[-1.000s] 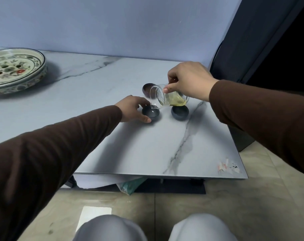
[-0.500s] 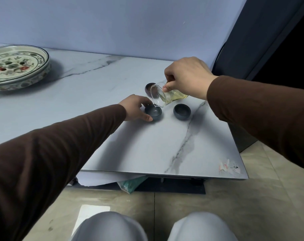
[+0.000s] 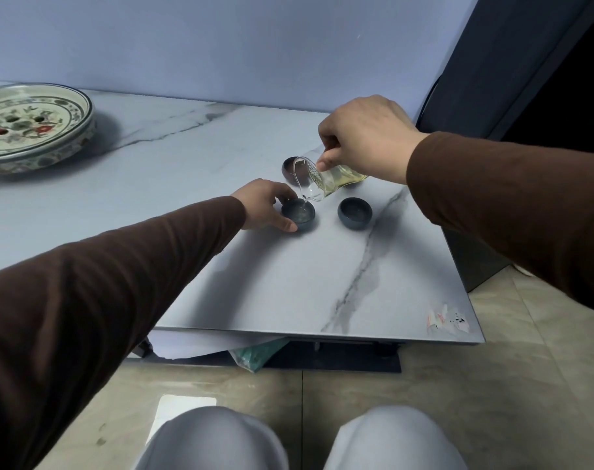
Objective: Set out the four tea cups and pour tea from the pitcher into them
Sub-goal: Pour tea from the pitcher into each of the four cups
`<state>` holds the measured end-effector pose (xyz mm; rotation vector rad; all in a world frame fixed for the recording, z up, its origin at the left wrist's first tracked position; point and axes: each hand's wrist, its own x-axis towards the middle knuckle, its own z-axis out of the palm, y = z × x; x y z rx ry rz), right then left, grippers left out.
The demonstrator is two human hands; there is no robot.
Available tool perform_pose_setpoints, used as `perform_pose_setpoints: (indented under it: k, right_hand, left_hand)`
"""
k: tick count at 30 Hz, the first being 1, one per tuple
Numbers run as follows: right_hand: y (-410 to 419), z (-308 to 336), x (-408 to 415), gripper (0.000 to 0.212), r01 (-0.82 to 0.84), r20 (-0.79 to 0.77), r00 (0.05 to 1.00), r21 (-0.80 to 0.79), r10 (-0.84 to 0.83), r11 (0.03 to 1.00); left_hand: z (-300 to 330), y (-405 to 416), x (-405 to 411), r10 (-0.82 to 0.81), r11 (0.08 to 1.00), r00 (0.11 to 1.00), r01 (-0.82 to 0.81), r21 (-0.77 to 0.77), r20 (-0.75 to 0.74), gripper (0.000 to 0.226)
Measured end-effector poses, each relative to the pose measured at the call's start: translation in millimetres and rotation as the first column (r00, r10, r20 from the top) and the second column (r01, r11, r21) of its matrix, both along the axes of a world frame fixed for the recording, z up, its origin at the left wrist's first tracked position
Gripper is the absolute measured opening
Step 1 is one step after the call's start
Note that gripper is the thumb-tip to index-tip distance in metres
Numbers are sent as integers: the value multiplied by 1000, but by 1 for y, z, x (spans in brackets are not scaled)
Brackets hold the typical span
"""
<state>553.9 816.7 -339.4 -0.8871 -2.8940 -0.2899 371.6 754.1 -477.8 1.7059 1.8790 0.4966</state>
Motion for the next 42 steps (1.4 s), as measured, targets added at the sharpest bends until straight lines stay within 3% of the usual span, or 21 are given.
perform_pose_setpoints:
  k: [19, 26, 30, 33, 37, 42]
  right_hand:
    - [-2, 4, 6, 35, 6, -32, 999, 4, -6, 1000]
    - [17, -6, 34, 39, 143, -172, 966, -273, -195, 951]
    - [33, -16, 51, 41, 210, -258, 895, -477, -364, 853]
    - [47, -21, 61, 41, 171, -344, 819, -618, -460, 767]
    - [64, -17, 71, 48, 139, -419, 744, -665, -520, 734]
    - [89, -8, 78, 44, 214, -420, 759, -560, -497, 801]
  left_hand:
    - [1, 1, 1, 10, 1000, 1000, -10, -15, -4, 61]
    - [1, -1, 1, 22, 1000, 1000, -22, -17, 1, 60]
    - [6, 1, -2, 1, 999, 1000, -1, -42, 3, 70]
    - [17, 7, -5, -27, 999, 1000, 27, -19, 1, 72]
    - [32, 27, -4, -8, 993, 1000, 10, 114, -16, 58]
    - [39, 70, 9, 14, 974, 978, 34, 223, -208, 57]
